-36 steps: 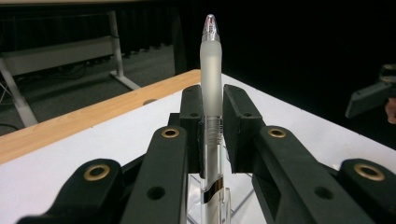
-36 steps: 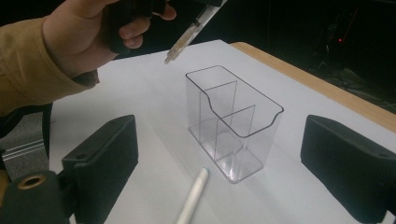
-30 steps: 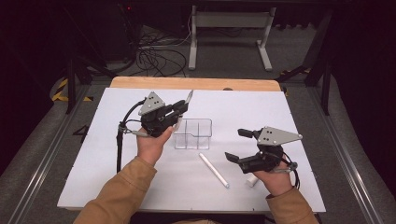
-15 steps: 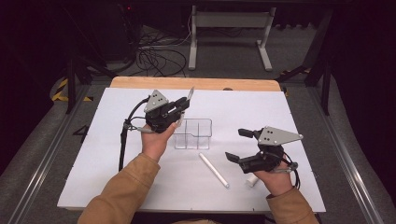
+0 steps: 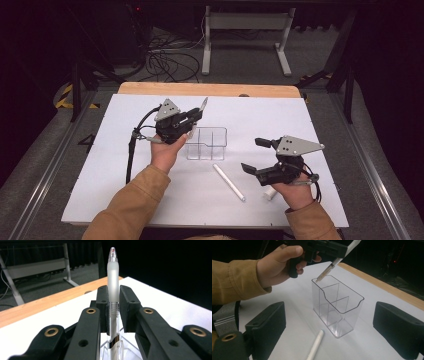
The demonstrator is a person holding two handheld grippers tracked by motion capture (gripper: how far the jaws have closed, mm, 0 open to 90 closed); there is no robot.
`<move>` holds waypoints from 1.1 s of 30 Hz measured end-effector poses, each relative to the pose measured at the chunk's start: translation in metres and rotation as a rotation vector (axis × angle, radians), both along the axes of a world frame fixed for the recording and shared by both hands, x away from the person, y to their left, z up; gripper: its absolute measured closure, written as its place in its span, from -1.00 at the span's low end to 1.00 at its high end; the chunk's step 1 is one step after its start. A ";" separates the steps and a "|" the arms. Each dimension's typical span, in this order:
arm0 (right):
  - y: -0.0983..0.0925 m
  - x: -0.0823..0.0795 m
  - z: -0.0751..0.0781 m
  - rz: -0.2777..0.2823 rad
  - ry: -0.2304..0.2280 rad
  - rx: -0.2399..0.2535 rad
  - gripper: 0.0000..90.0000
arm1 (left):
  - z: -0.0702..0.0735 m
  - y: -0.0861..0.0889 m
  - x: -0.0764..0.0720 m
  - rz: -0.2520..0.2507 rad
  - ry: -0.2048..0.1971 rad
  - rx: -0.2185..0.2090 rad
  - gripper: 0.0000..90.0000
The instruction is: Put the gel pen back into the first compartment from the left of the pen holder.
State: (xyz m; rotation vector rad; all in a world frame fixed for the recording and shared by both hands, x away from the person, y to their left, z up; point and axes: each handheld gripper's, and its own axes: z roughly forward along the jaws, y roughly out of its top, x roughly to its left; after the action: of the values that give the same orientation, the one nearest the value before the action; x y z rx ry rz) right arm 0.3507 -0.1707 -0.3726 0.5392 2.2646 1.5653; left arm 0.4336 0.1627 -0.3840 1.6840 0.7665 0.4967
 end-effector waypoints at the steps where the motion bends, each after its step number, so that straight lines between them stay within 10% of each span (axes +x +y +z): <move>1: 0.000 0.000 0.000 0.000 0.000 0.001 -0.74 | -0.001 0.000 0.000 -0.001 0.002 0.007 0.75; 9: -0.001 0.000 0.000 -0.003 -0.001 0.003 -0.75 | -0.006 0.002 0.000 -0.011 0.024 0.022 0.74; 16: -0.004 -0.002 -0.001 -0.011 0.006 0.013 -0.79 | 0.005 0.011 -0.014 0.003 -0.006 0.043 -0.12; 33: -0.010 -0.012 -0.002 -0.052 0.000 0.052 -0.98 | 0.020 0.037 -0.065 -0.054 -0.025 0.098 -0.55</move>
State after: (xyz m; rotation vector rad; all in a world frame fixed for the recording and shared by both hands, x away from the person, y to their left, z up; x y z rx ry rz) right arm 0.3386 -0.1804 -0.3742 0.6067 2.1968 1.6030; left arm 0.3681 0.1999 -0.3640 1.7813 0.6858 0.5237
